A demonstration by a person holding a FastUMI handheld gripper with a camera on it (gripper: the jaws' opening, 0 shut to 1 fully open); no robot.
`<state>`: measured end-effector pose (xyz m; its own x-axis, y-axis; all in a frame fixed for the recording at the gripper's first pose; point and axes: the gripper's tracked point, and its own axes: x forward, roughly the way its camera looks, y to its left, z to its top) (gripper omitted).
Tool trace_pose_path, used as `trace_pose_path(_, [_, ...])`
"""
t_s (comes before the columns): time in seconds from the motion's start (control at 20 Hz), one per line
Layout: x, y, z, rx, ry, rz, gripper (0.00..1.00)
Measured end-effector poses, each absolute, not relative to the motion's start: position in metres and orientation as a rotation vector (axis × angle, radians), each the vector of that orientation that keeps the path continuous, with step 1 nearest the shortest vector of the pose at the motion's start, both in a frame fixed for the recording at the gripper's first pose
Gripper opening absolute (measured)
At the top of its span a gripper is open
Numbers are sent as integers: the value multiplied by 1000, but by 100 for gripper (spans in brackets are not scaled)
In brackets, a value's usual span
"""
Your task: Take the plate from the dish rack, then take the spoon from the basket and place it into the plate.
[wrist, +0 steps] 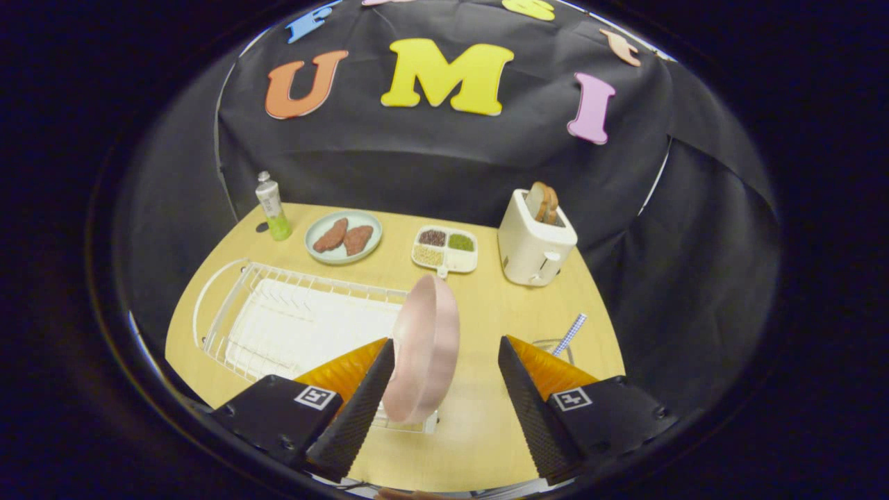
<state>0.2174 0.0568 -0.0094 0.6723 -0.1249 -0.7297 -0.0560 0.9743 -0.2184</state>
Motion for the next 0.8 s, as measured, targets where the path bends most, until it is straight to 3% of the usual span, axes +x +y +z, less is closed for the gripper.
trace_pose_path(0.15, [233,55,-16,-294,971,-148,95])
trace_pose_path(0.4, [255,53,-12,-359,976,-276,86])
trace_pose_path(0.5, [262,50,-14,-335,974,-308,74])
trace_pose_path(0.75, [257,57,-19,-369,1001,-274,24])
trace_pose_path(0.8, [254,58,-18,-403,989,-283,23])
